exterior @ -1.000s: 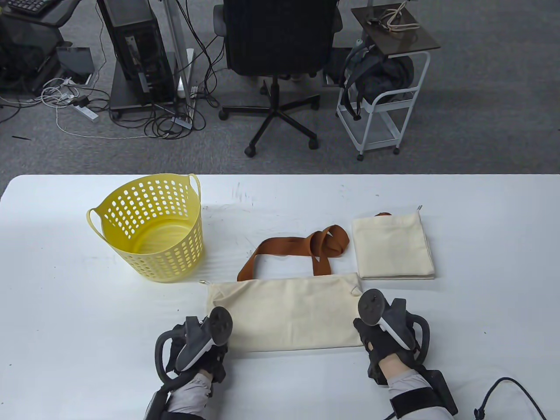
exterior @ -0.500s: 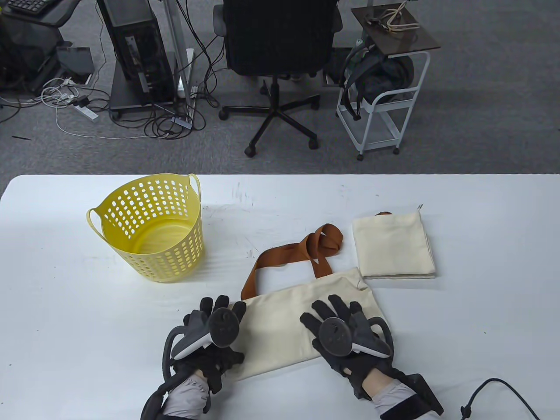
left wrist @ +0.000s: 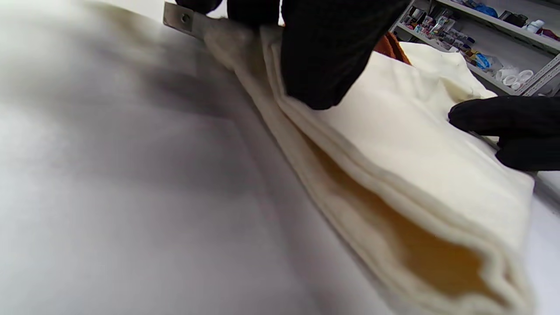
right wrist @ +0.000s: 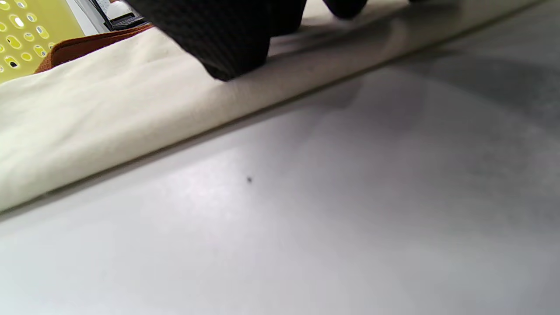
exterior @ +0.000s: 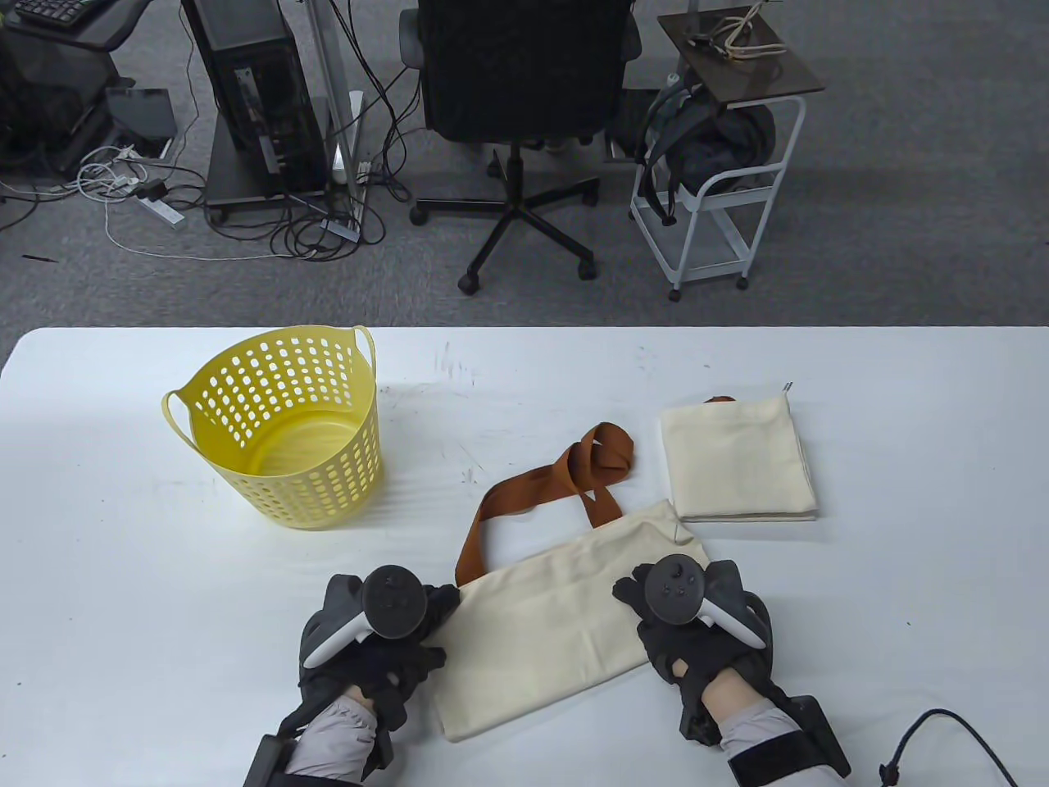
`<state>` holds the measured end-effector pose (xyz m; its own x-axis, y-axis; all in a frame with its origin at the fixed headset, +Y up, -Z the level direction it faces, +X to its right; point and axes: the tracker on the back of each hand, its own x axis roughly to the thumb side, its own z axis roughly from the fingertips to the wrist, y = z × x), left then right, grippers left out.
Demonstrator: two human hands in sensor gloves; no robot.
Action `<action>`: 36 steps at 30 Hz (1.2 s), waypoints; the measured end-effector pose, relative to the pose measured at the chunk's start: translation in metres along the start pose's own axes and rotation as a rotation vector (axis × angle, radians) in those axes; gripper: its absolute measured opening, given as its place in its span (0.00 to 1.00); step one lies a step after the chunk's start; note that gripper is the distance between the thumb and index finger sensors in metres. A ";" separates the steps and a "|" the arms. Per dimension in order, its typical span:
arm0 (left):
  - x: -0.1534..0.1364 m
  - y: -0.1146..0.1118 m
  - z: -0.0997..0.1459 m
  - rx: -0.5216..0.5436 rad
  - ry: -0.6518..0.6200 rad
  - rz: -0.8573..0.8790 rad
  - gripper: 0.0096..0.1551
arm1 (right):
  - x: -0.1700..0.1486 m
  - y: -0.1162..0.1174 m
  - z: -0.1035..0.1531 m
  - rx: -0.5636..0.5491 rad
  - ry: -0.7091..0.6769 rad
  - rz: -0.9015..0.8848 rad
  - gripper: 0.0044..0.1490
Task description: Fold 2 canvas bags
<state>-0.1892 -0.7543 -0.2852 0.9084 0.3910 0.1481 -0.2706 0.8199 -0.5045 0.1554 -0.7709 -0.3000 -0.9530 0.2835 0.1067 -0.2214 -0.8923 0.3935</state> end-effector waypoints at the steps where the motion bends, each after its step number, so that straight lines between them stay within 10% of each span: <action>1: 0.000 0.000 0.000 0.004 -0.001 0.007 0.42 | 0.002 -0.001 0.000 -0.011 0.002 0.014 0.37; 13: 0.006 -0.001 -0.001 0.030 0.024 -0.055 0.39 | 0.053 -0.027 -0.026 0.075 0.119 0.243 0.30; 20: 0.006 -0.002 -0.001 0.023 0.018 -0.058 0.40 | 0.118 -0.045 -0.073 -0.021 -0.142 0.106 0.29; 24: 0.007 -0.002 -0.002 0.024 0.026 -0.078 0.40 | 0.140 -0.031 -0.116 0.185 0.000 0.152 0.29; 36: 0.011 -0.002 -0.003 -0.004 0.019 -0.128 0.42 | 0.141 -0.032 -0.194 0.002 0.202 0.044 0.37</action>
<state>-0.1775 -0.7529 -0.2847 0.9412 0.2750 0.1960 -0.1505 0.8611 -0.4857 -0.0118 -0.7705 -0.4745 -0.9839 0.1679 -0.0610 -0.1783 -0.9017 0.3939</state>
